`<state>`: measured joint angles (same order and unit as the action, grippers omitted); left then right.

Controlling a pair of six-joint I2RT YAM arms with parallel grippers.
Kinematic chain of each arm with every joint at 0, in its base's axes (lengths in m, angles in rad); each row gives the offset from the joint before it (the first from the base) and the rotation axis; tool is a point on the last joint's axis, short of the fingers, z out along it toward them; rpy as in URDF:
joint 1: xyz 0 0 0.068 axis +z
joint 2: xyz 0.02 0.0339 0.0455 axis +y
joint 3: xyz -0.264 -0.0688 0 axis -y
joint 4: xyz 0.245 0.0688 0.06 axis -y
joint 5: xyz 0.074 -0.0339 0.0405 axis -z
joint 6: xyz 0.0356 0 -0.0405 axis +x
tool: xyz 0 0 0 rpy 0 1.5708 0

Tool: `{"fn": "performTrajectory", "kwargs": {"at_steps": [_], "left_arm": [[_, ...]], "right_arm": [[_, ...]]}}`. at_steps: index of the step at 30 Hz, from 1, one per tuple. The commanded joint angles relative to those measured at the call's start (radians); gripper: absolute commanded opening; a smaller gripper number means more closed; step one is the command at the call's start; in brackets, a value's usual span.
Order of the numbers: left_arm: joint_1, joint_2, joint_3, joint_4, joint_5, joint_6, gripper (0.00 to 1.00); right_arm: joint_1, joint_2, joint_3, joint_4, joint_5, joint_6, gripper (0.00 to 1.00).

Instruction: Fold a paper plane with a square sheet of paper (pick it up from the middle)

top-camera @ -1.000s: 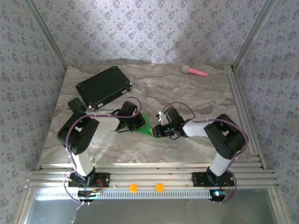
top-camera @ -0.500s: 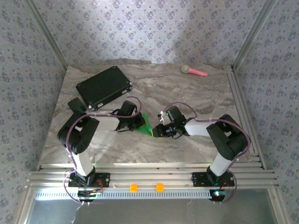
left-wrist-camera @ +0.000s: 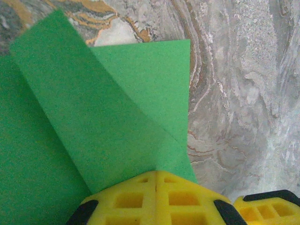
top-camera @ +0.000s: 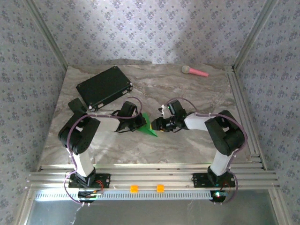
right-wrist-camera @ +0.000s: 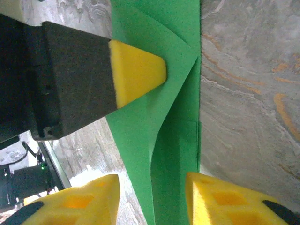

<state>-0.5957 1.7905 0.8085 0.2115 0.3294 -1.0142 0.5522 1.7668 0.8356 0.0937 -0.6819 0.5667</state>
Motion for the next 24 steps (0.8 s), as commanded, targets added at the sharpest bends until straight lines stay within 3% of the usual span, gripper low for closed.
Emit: {"fn": "performTrajectory", "kwargs": {"at_steps": [1, 8, 17, 24], "left_arm": [[0.005, 0.036, -0.02, -0.039, 0.003, 0.017, 0.05], [0.004, 0.038, -0.02, -0.044, 0.0, 0.021, 0.05], [0.005, 0.044, -0.023, -0.051, -0.005, 0.018, 0.05], [0.007, 0.046, -0.025, -0.069, -0.02, 0.016, 0.05]], "right_arm": [[0.002, 0.035, 0.026, -0.049, -0.033, -0.004, 0.33], [0.012, 0.031, 0.005, -0.057, -0.055, -0.021, 0.17], [0.016, 0.035, -0.048, -0.042, -0.059, -0.025, 0.05], [0.026, 0.044, -0.092, -0.034, -0.04, -0.028, 0.05]]}}
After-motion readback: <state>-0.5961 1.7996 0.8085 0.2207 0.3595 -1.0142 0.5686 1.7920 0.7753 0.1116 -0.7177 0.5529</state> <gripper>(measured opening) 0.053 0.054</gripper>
